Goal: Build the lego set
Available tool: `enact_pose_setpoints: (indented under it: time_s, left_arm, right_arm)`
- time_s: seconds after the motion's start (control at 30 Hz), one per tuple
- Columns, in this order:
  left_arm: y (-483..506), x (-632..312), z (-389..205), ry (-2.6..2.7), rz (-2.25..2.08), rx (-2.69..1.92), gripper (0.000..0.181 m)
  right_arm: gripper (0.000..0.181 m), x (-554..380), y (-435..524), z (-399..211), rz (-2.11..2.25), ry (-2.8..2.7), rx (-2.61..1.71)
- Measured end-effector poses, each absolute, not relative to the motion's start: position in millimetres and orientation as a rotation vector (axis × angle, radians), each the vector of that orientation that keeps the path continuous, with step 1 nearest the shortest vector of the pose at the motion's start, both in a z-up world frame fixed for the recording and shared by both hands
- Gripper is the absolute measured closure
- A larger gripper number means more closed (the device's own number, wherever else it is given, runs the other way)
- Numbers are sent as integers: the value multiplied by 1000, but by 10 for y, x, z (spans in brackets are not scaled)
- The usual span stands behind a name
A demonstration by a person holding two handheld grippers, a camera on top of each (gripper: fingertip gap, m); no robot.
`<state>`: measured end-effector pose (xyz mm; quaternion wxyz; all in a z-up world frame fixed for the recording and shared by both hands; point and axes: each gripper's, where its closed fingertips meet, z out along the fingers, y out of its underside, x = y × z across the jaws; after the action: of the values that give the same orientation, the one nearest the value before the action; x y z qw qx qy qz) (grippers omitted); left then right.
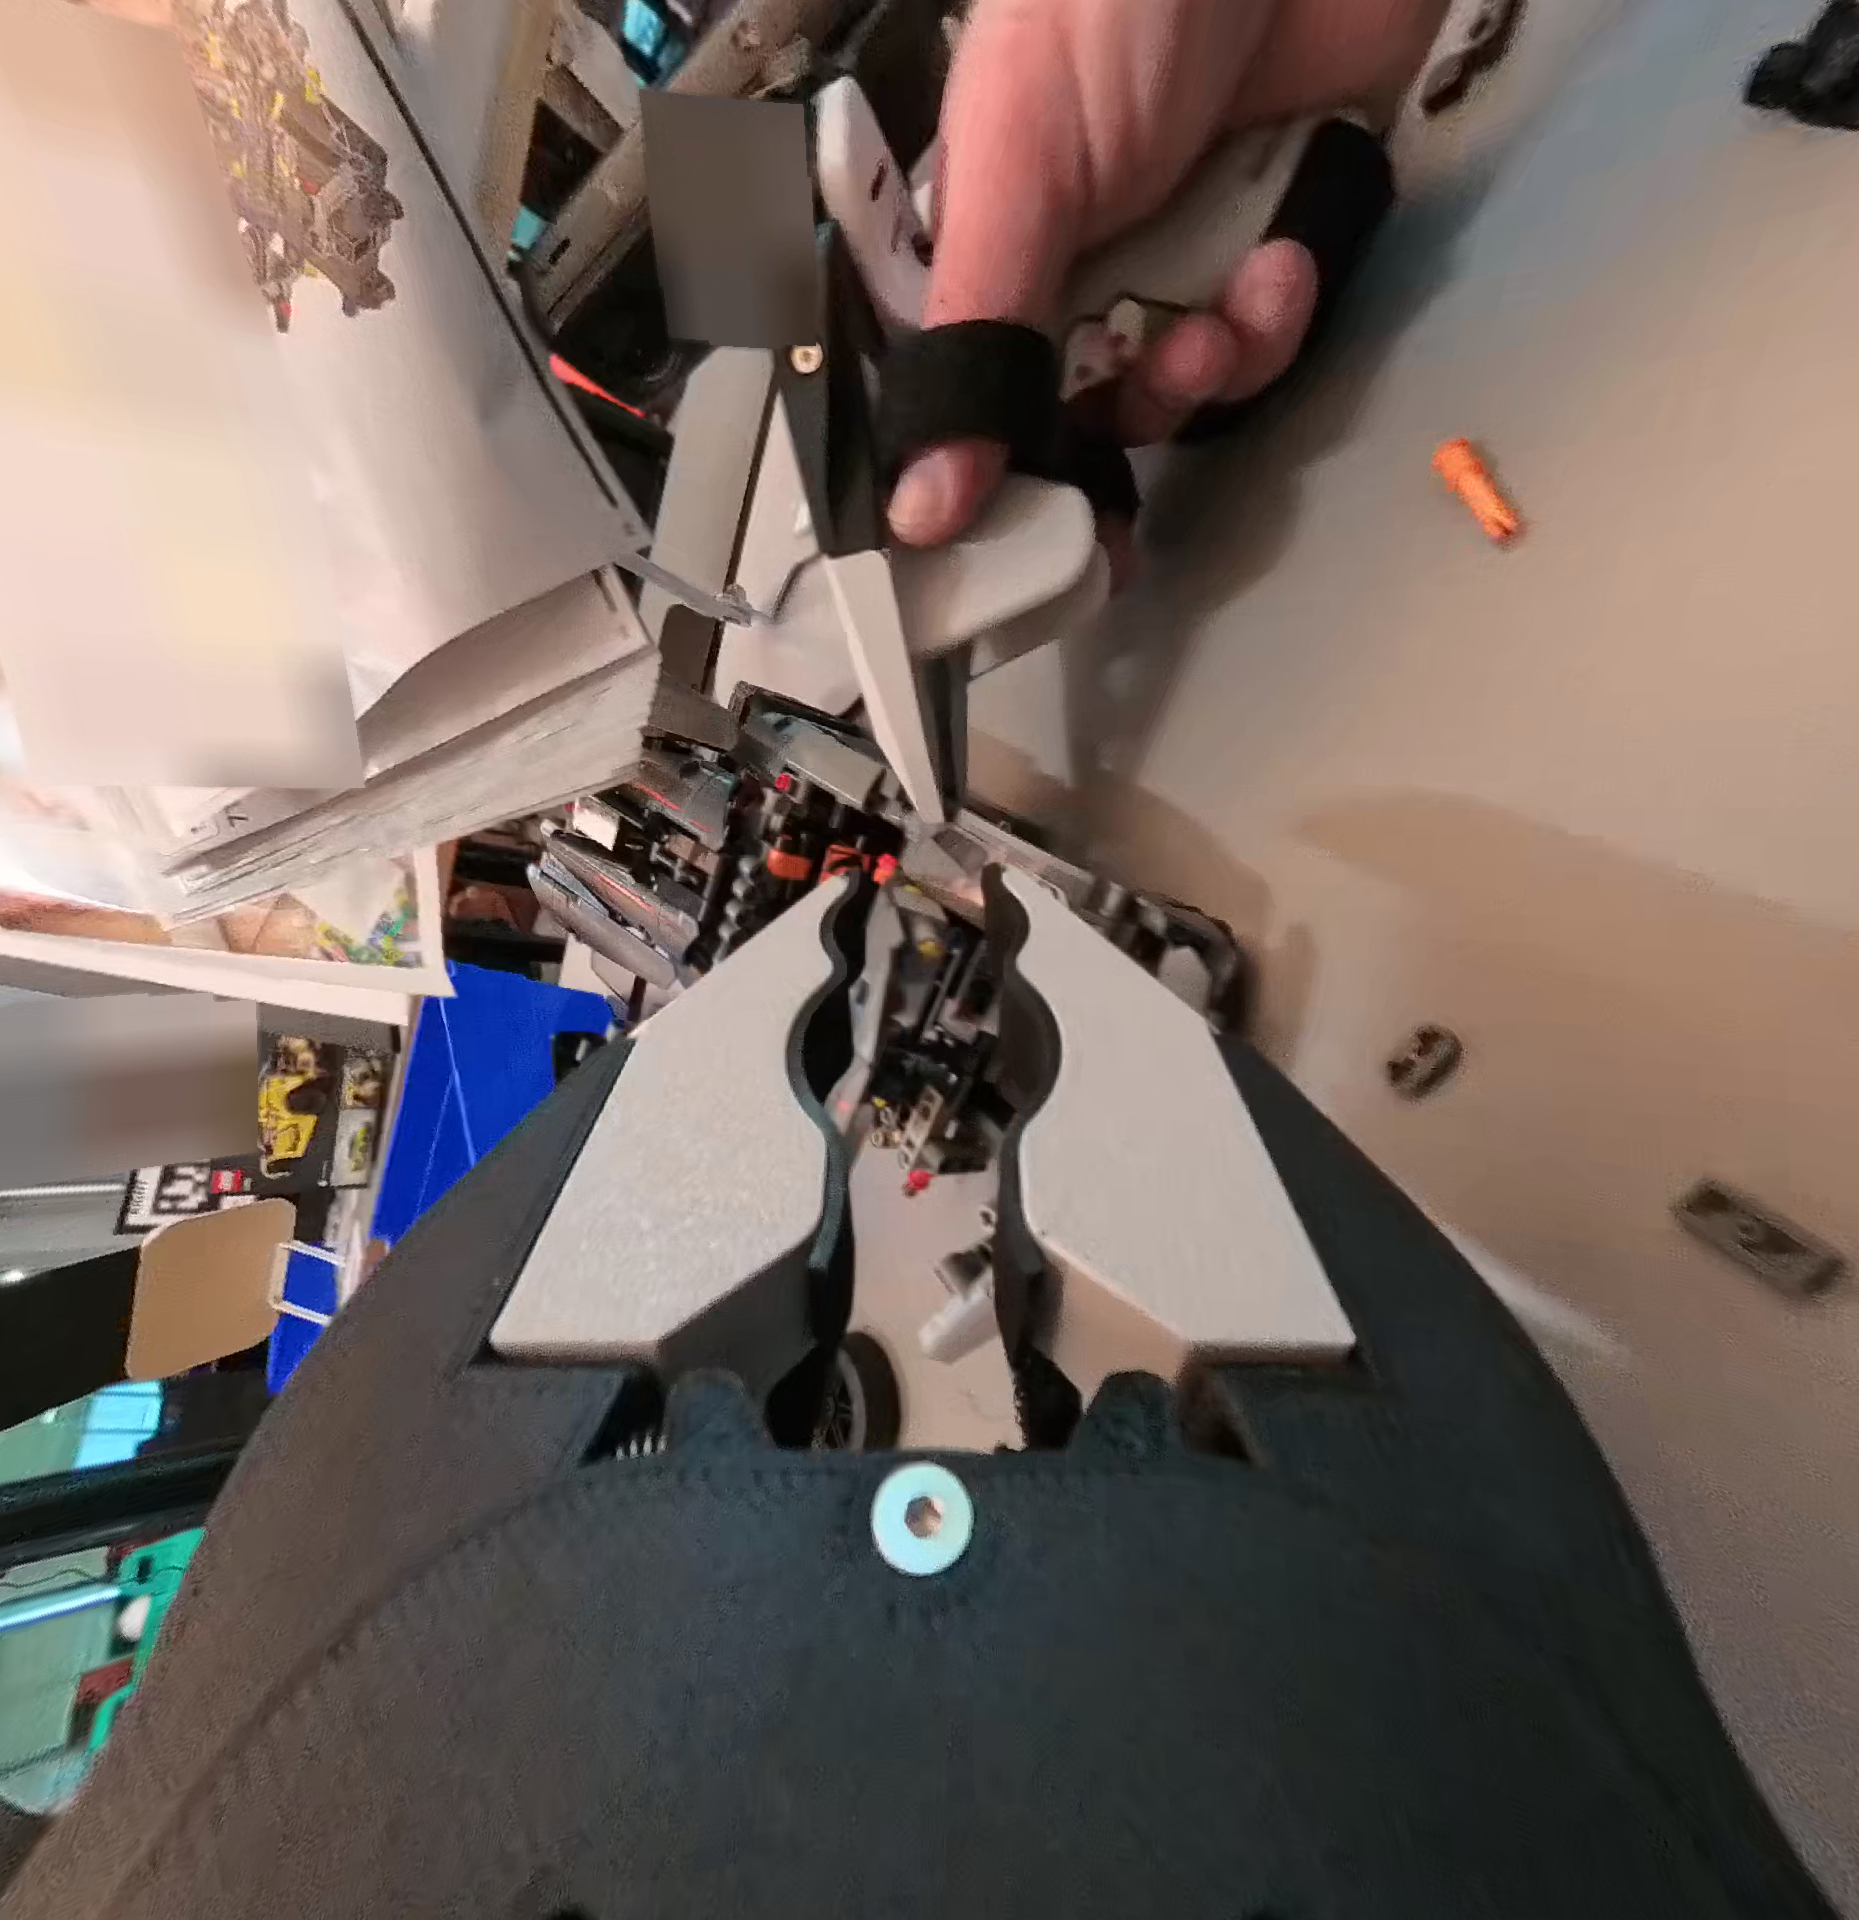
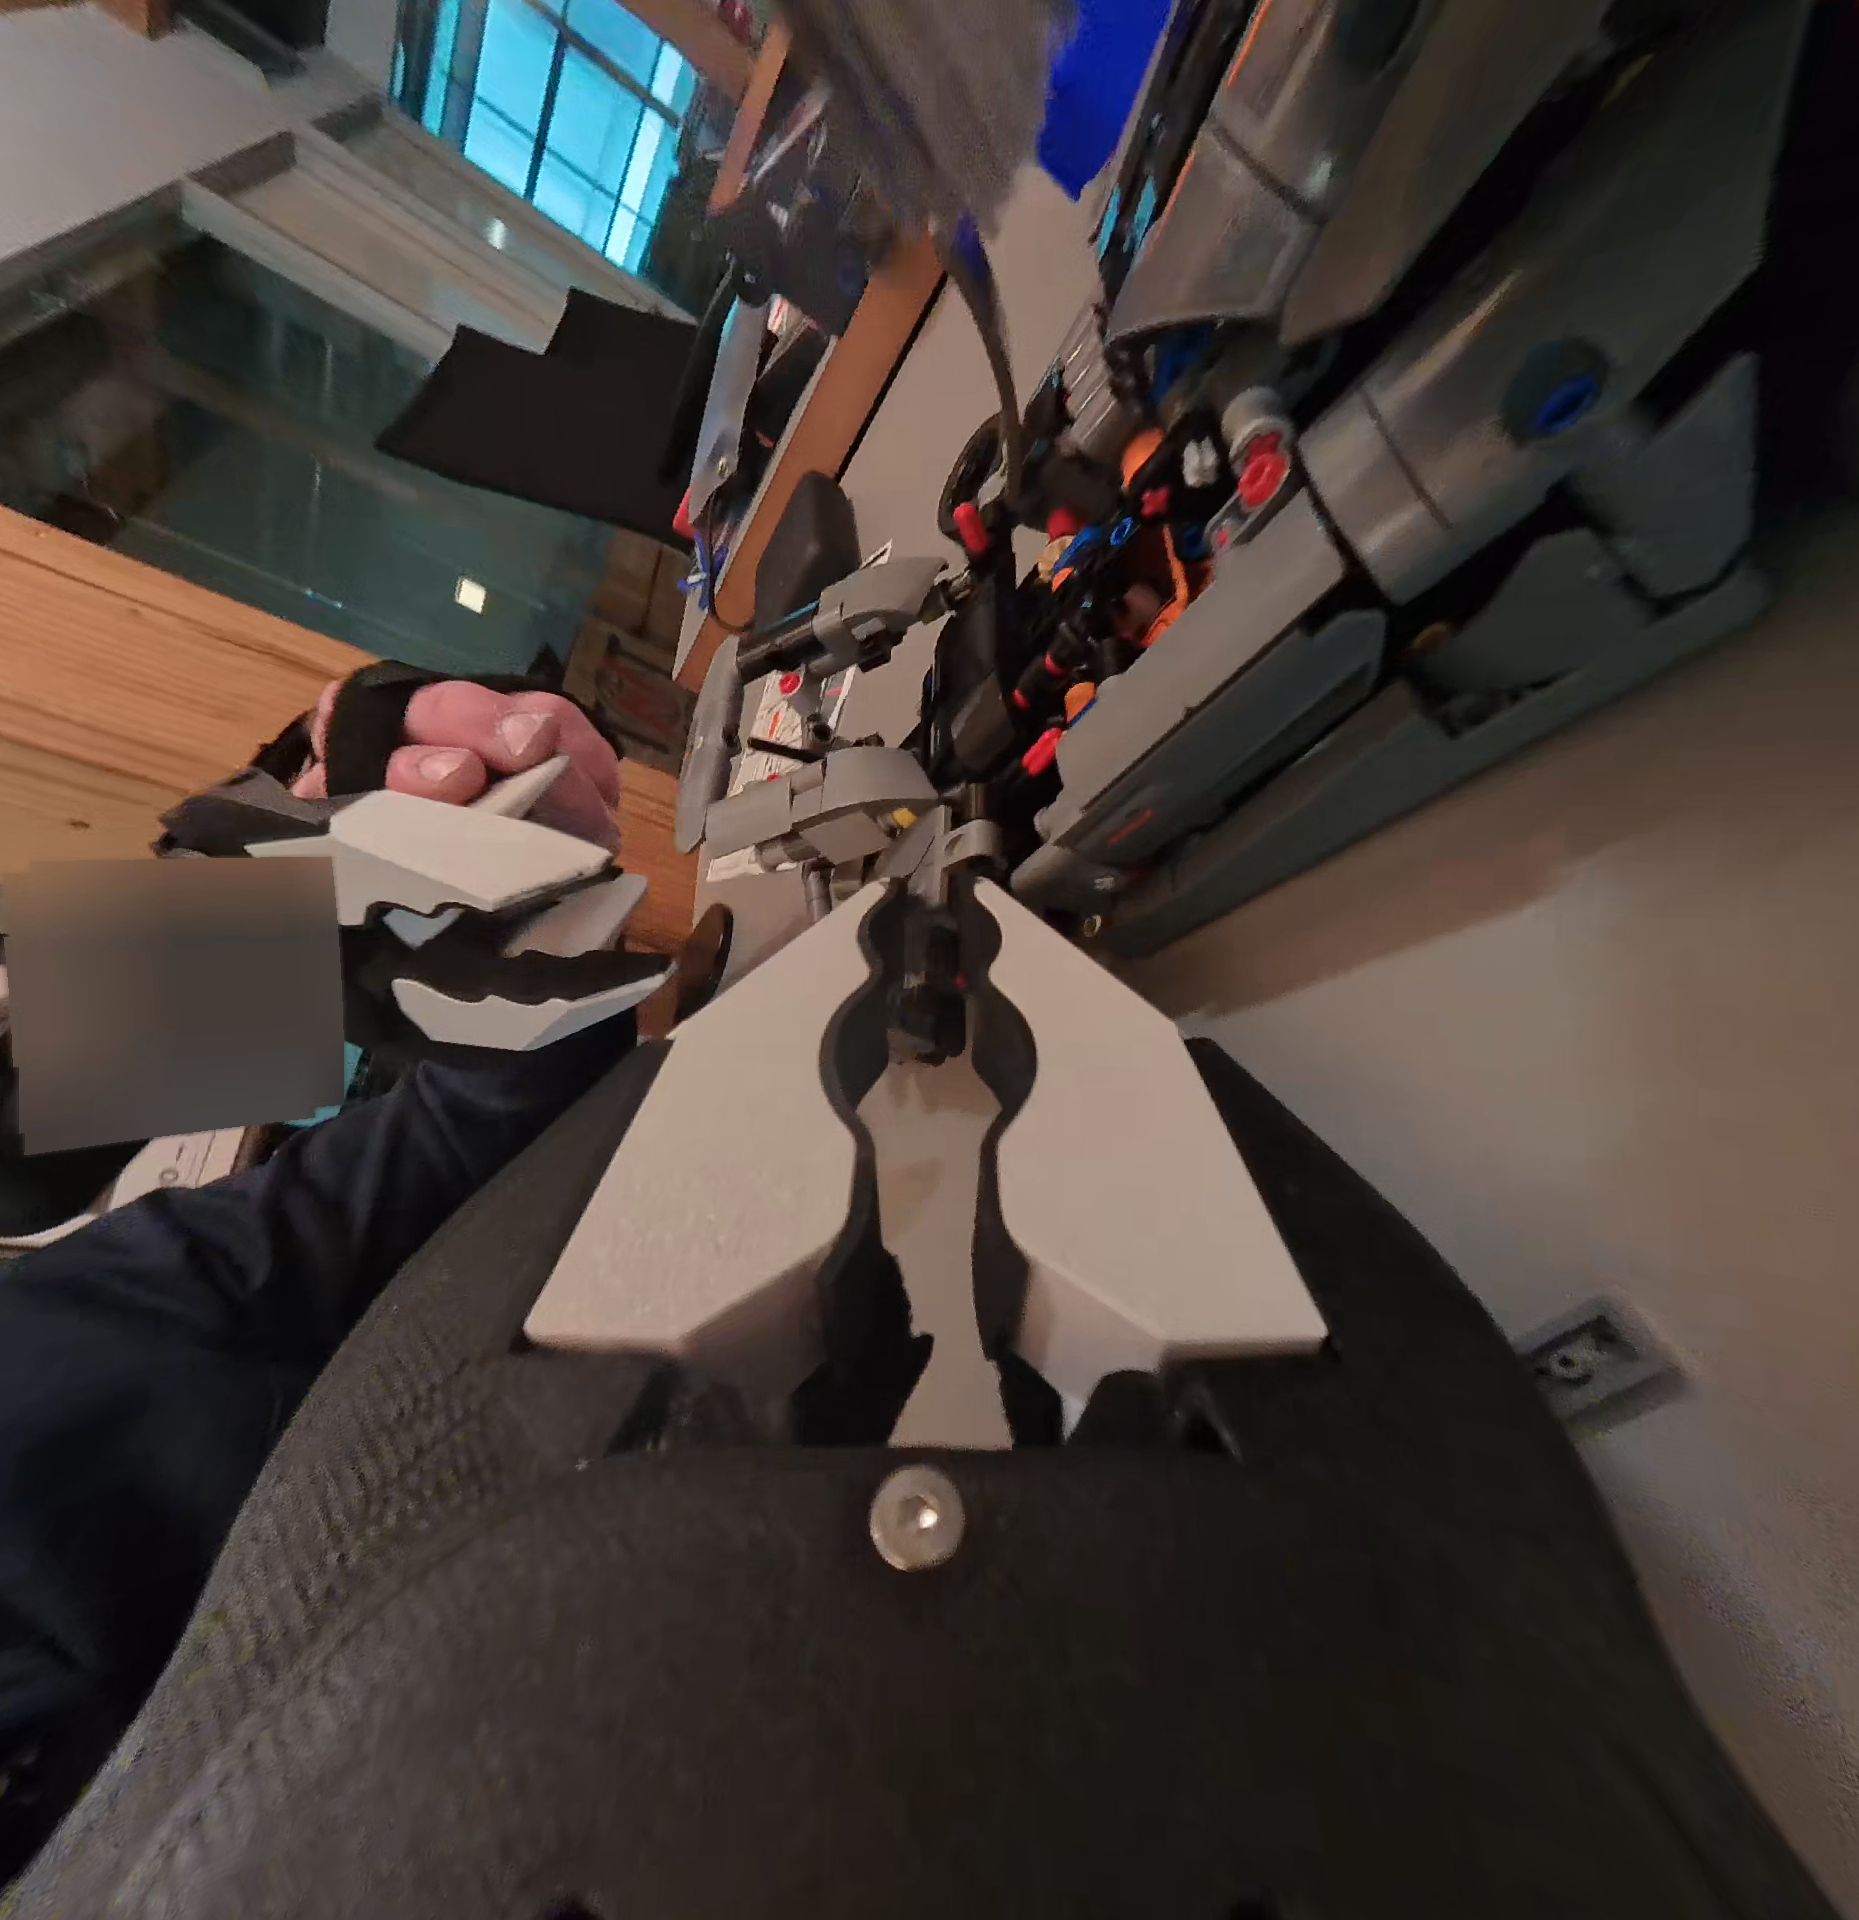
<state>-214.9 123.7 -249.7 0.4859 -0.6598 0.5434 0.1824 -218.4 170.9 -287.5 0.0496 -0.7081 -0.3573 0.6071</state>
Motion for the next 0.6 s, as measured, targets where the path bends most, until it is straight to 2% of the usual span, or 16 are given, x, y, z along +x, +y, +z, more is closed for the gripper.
enact_pose_setpoints:
  time_s: [0.17,0.33,0.4,0.6]
  left_arm:
    - [1595,-2213,-2550,1329,471,-1762,161]
    - [1746,-2360,-2787,1339,490,-1976,167]
    - [1740,-2365,-2831,1325,450,-2019,174]
    - [1769,-2373,-2842,1278,501,-2036,176]
  right_arm:
    - [178,-2238,1733,-2867,1845,-1061,-2147]
    - [179,-2238,1728,-2863,1856,-1069,-2145]
    - [179,-2236,1724,-2867,1853,-1074,-2145]
    - [180,-2223,1726,-2885,1822,-1086,-2148]
